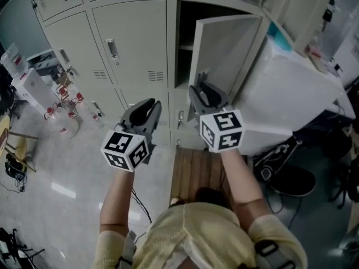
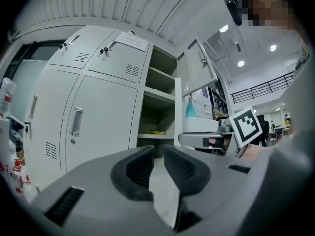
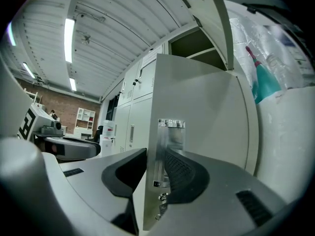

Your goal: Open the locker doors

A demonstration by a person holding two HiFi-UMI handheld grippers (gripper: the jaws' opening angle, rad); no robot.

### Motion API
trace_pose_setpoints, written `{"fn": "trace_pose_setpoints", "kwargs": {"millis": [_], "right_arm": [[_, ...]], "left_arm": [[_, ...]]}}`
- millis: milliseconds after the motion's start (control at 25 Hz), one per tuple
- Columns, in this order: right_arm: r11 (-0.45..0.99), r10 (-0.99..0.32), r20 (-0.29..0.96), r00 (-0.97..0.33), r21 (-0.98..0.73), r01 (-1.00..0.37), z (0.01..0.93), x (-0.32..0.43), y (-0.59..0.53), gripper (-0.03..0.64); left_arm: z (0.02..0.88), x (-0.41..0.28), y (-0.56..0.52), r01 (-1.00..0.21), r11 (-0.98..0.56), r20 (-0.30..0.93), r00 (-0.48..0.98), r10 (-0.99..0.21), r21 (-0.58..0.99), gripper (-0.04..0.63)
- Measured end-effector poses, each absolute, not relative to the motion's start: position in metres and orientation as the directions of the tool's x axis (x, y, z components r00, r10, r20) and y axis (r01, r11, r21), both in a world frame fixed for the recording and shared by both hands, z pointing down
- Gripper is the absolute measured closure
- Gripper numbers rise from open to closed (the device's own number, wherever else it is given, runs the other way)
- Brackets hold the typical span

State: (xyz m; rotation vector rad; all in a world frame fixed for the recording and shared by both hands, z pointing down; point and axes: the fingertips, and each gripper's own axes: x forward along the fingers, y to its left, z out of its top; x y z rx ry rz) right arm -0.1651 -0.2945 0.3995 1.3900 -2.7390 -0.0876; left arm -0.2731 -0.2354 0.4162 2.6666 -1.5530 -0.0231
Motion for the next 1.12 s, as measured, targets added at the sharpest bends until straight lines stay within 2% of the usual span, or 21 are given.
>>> {"fn": "trace_pose_setpoints", "kwargs": {"millis": [720, 1120], "right_arm": [[0.612, -0.789, 0.006, -0.614, 0.098, -0.785, 0.397, -0.104, -0.244, 0.509], [0.57, -0.82, -0.016, -0.573, 0.072, -0.818, 0.399, -0.062, -0.223, 0.503]], "left_arm": [[0.424, -0.227, -0.243, -0.816, -0.573, 0.025, 0.576, -0.817, 0.073, 0.529], [0.426, -0.228, -0.244, -0.816, -0.573, 0.03, 0.576, -0.817, 0.081, 0.529]]}}
